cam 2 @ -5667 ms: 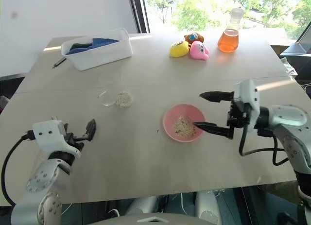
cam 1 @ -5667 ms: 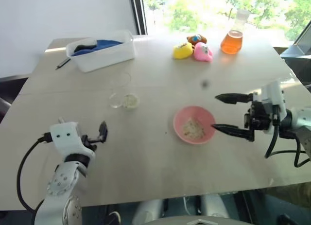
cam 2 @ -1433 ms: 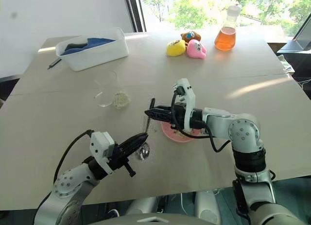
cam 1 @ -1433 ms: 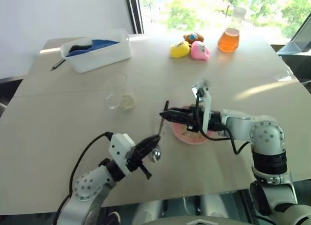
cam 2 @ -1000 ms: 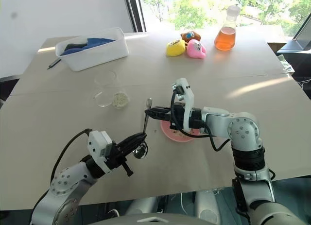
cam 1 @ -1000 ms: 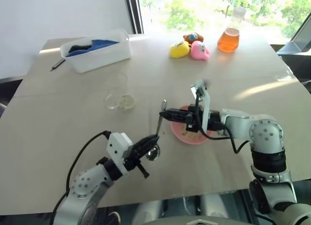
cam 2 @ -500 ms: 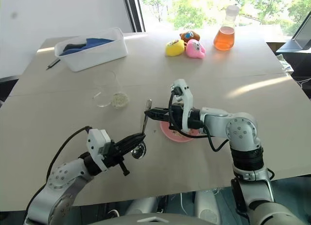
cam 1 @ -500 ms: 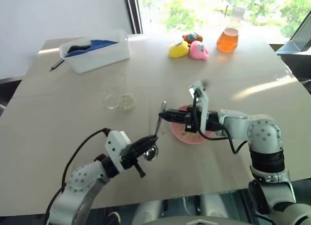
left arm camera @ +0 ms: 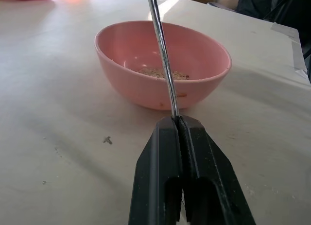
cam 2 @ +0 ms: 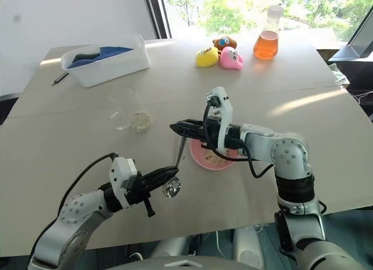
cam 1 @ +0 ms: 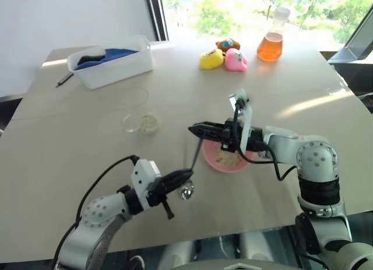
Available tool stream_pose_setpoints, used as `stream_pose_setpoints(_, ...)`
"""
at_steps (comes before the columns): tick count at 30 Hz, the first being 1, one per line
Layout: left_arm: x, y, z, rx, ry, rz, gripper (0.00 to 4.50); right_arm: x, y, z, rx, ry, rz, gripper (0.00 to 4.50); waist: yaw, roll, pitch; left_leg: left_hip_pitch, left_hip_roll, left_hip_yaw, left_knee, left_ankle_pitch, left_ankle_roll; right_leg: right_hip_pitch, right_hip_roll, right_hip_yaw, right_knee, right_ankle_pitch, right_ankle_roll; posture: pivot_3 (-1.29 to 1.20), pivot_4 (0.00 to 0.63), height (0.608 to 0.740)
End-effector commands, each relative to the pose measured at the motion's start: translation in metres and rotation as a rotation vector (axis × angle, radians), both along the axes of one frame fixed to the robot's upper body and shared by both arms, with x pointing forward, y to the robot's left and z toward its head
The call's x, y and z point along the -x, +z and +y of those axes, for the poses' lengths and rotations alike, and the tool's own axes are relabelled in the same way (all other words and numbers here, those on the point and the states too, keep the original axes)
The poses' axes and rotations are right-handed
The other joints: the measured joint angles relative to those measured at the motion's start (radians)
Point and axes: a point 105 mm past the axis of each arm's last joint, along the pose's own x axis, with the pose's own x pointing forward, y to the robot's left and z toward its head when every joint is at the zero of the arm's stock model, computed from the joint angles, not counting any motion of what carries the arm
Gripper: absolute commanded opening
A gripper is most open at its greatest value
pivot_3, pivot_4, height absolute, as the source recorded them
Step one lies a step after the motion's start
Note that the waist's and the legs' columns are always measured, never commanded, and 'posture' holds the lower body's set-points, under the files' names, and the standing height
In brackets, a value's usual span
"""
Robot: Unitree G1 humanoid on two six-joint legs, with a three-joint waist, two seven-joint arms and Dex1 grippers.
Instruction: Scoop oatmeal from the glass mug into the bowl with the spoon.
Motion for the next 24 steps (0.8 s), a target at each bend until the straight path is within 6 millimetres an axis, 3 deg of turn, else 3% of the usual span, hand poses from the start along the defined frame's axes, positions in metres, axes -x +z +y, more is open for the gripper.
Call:
stream_pose_setpoints(1, -0.002, 0.01, 0.001, 0.03, 0.01, -0.045, 0.0, 0.009, 0.007, -0.002, -0.013, 0.039, -0.034, 1.44, 0.0, 0.0, 0.0, 0.0, 0.0, 0.0, 0.0, 0.0, 0.0, 0.0, 0.0, 0.0, 0.0, 0.0, 0.0, 0.0, 0.15, 0.74)
stream_pose_setpoints(6, -0.001, 0.012, 0.0, 0.056, -0.001, -0.033, 0.0, 0.018, 0.001, -0.008, 0.008, 0.106, -0.013, 1.44, 0.0, 0.0, 0.0, 0.0, 0.0, 0.0, 0.0, 0.0, 0.0, 0.0, 0.0, 0.0, 0.0, 0.0, 0.0, 0.0, 0.15, 0.74)
stream_pose_setpoints(17, 0.001, 0.01, 0.0, 0.046, -0.041, -0.016, 0.0, 0.02, 0.006, 0.0, -0.043, 0.158, -0.014, 1.44, 0.0, 0.0, 0.0, -0.001, 0.0, 0.001, 0.0, 0.0, 0.0, -0.001, 0.0, 0.001, 0.0, 0.0, 0.0, 0.0, 0.15, 0.74)
stream_pose_setpoints(22, 0.001, 0.009, 0.0, 0.043, -0.044, -0.013, 0.0, 0.021, 0.006, -0.001, -0.045, 0.16, -0.019, 0.07, 0.0, 0.0, 0.0, -0.001, 0.0, 0.0, 0.0, 0.0, 0.0, -0.001, 0.0, 0.001, 0.0, 0.0, 0.0, 0.0, 0.15, 0.74)
stream_pose_setpoints(24, 0.001, 0.009, 0.0, 0.043, -0.043, -0.012, 0.0, 0.021, 0.006, -0.001, -0.044, 0.161, -0.02, 0.07, 0.0, 0.0, 0.0, -0.001, 0.0, 0.0, 0.0, 0.0, 0.0, -0.001, 0.0, 0.001, 0.0, 0.0, 0.0, 0.0, 0.15, 0.74)
